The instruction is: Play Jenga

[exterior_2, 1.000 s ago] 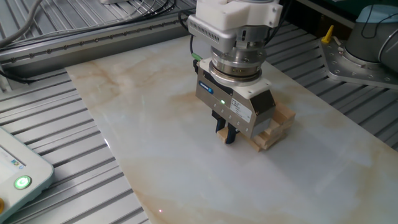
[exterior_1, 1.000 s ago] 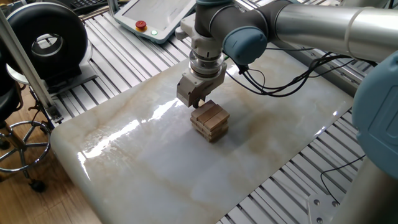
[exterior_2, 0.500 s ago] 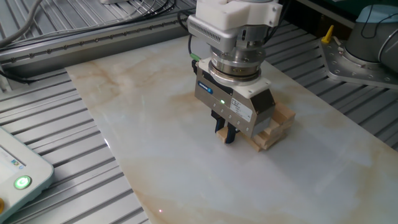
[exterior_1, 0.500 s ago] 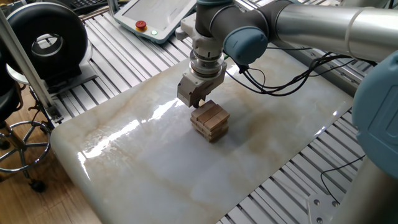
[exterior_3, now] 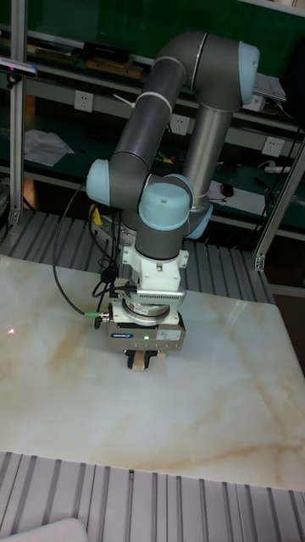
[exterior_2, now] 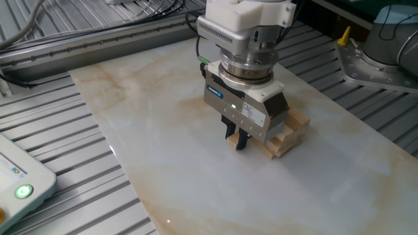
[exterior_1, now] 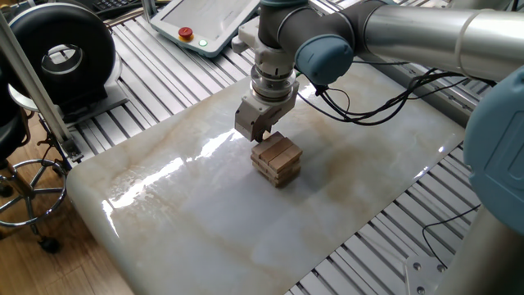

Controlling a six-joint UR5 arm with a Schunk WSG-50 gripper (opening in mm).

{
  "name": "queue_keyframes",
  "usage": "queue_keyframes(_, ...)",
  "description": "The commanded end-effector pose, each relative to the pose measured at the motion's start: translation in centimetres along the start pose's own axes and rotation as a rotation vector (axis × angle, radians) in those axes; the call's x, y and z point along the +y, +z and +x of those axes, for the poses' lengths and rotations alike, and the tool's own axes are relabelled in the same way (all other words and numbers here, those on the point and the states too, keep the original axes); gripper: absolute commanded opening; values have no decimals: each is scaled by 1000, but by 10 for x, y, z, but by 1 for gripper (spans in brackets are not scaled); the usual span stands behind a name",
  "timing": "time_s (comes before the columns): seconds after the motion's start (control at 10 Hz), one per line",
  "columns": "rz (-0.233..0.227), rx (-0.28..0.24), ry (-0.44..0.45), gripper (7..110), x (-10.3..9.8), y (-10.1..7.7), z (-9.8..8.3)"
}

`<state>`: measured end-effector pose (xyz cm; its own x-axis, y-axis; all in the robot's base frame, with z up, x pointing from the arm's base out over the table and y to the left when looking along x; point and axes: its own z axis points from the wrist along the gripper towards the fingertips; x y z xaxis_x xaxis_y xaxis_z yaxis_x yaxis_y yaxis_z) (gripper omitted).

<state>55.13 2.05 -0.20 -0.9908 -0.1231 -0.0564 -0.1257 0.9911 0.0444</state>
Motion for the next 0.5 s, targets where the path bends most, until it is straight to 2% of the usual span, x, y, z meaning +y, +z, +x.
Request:
queue_keyframes(0.0,-8,-1,-8,7,-1,-1,-1)
queue_keyframes(0.4,-11,-2,-16,7,-3,-2,0)
